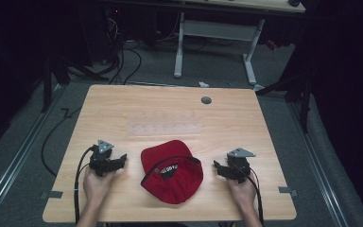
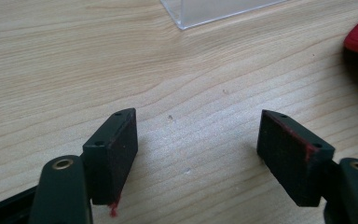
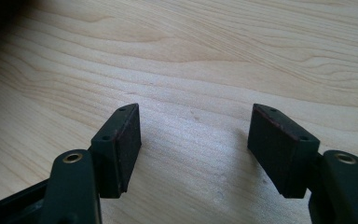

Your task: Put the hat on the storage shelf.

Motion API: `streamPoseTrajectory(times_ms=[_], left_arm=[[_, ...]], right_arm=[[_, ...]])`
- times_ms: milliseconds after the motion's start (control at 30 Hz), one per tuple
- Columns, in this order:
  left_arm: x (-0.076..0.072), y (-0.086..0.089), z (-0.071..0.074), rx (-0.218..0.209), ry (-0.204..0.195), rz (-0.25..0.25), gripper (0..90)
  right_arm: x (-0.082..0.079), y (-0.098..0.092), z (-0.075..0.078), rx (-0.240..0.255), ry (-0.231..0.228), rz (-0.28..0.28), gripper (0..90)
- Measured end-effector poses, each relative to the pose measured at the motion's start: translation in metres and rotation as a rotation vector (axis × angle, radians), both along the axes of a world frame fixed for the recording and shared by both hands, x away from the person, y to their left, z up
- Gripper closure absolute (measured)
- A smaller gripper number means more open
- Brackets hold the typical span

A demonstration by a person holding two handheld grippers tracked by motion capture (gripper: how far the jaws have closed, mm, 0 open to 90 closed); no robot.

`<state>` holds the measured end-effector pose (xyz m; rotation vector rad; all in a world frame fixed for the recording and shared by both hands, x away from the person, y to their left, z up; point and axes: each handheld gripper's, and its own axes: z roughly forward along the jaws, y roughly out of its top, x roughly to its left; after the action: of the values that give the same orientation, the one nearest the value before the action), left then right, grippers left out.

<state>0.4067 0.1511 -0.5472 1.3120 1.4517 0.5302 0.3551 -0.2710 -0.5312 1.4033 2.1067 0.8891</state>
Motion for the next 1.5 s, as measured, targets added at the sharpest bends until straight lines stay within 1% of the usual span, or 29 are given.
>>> streamPoseTrajectory(times_ms=[100,200,667,967,1067,1133,1167,1200,1233,1267,1300,1333,1400,1433,1467,1500], left_arm=[[0.000,0.000,0.000,0.002,-0.002,0.000,28.9],[0.000,0.000,0.000,0.005,-0.003,-0.001,28.0],[-0.001,-0.001,0.000,0.004,-0.002,0.003,27.6],[-0.001,-0.001,0.000,0.001,-0.001,0.006,26.8],[-0.001,-0.001,0.000,0.004,-0.001,0.005,26.8],[-0.001,-0.001,0.000,0.001,0.000,0.006,26.9],[-0.001,-0.001,0.000,0.003,-0.001,0.005,26.7],[-0.001,-0.001,0.000,0.004,0.000,0.005,26.7],[-0.001,-0.001,0.000,0.004,0.000,0.005,26.8],[-0.001,-0.001,0.000,0.000,0.000,0.006,27.1],[-0.001,-0.001,0.000,0.000,0.000,0.006,27.1],[-0.001,-0.001,0.000,0.000,0.000,0.006,27.1],[-0.001,-0.001,0.000,0.000,0.000,0.006,27.1],[-0.001,-0.001,0.000,0.000,0.000,0.006,27.1],[-0.001,-0.001,0.000,0.000,0.000,0.005,26.9],[-0.001,-0.001,0.000,0.000,0.000,0.005,26.9]], right_arm=[[0.000,0.000,0.000,0.000,0.001,0.003,33.9],[0.000,0.001,0.000,-0.003,0.002,0.018,33.3],[-0.001,0.001,0.000,-0.004,0.005,0.025,34.3],[-0.002,0.002,0.000,-0.003,0.006,0.028,32.3],[-0.003,0.002,0.000,0.003,0.004,0.018,32.6],[-0.003,0.002,0.000,0.005,0.006,0.019,33.1],[-0.004,0.002,0.000,-0.003,0.003,0.024,35.7],[-0.004,0.002,0.001,0.002,0.004,0.020,37.9],[-0.004,0.002,0.001,0.002,0.004,0.020,37.9],[-0.004,0.001,0.001,0.023,0.005,0.016,41.5],[-0.004,0.001,0.001,0.023,0.005,0.016,41.5],[-0.007,0.000,0.005,0.054,-0.032,0.004,44.8],[-0.010,0.001,0.010,0.074,-0.052,0.001,45.8],[-0.010,0.001,0.010,0.074,-0.052,0.001,45.8],[-0.013,0.002,0.014,0.081,-0.068,0.009,45.9],[-0.013,0.002,0.014,0.081,-0.068,0.009,45.9]])
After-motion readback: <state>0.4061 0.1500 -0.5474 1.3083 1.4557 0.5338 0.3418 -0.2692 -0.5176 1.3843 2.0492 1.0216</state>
